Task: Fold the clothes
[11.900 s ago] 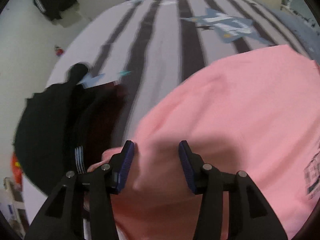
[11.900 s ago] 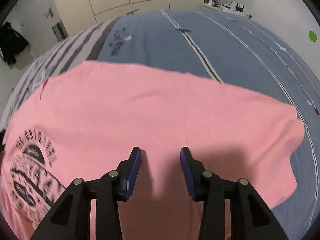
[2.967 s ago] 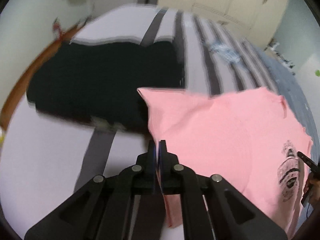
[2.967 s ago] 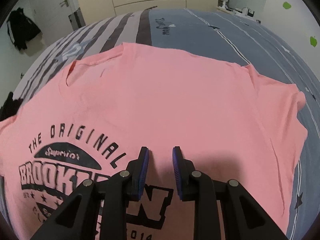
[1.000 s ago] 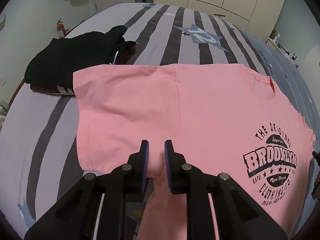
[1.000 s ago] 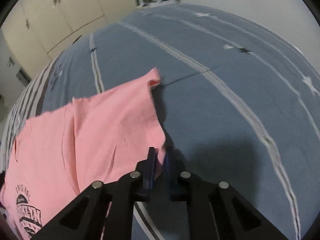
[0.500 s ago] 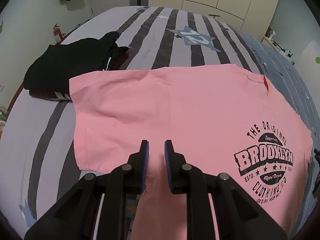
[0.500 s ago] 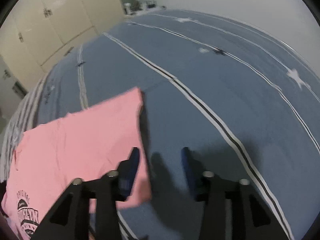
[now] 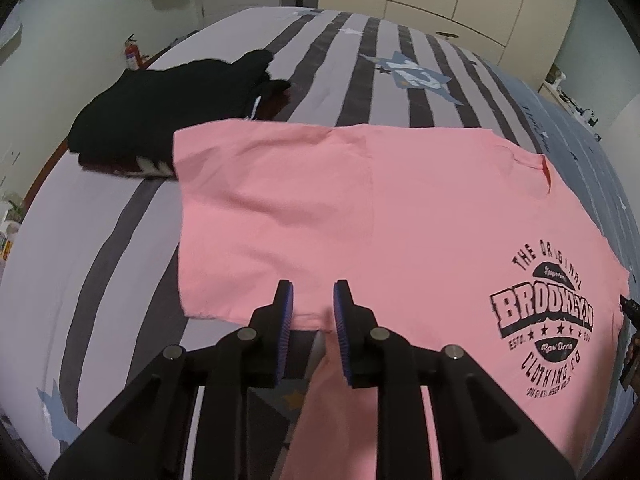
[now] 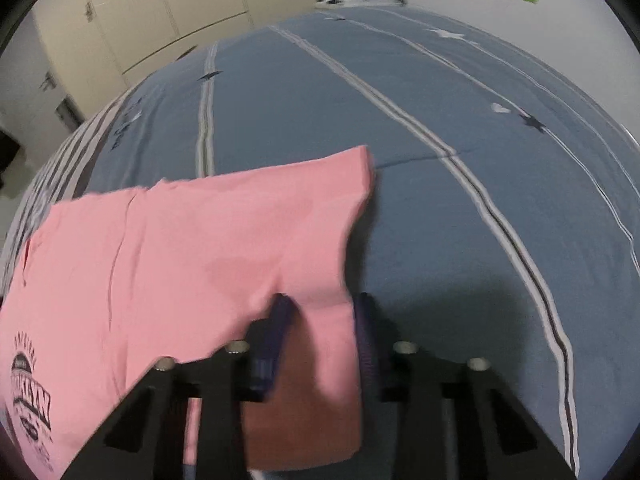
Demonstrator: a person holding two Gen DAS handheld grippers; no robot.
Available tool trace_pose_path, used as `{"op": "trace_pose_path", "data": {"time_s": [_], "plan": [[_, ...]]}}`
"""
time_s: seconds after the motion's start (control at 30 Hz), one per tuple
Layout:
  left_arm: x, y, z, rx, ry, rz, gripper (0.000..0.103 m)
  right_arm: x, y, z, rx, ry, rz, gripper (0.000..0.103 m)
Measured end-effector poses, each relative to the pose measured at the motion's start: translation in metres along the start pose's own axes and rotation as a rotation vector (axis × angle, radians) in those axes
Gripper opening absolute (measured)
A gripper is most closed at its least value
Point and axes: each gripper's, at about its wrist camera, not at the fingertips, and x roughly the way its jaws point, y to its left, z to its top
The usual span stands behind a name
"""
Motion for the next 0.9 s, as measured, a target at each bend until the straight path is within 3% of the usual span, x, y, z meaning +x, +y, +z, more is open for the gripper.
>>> {"op": "trace_pose_path", "data": {"time_s": [0.03, 0.1, 0.27, 0.43, 0.6, 0.77, 0.9], "plan": [[0.001, 0.003, -0.001, -0.007, 0.001, -0.002, 0.018, 0.0, 0.002, 0.0, -0.007, 0.003, -0.001, 0.013], [0.002, 0.008, -0.002, -0.02, 0.003, -0.009, 0.018, -0.002, 0.009, -0.001, -0.013, 0.01, -0.002, 0.008], [-0.004, 0.026, -0.006, -0.026, -0.016, -0.033, 0.018, -0.031, 0.034, -0.002, -0.006, -0.034, -0.009, 0.007], [-0.018, 0.07, -0.01, -0.067, -0.034, -0.052, 0.018, -0.087, 0.093, -0.006, -0.074, -0.127, 0.023, 0.007], [-0.031, 0.127, -0.013, -0.101, -0.044, -0.066, 0.018, -0.132, 0.188, -0.014, -0.205, -0.195, 0.079, 0.007], [-0.054, 0.196, -0.016, -0.099, -0.062, -0.054, 0.018, -0.148, 0.332, -0.051, -0.318, -0.186, 0.201, 0.007], [-0.07, 0.25, -0.016, -0.106, -0.09, -0.031, 0.018, -0.148, 0.453, -0.102, -0.375, -0.148, 0.318, 0.007]]}}
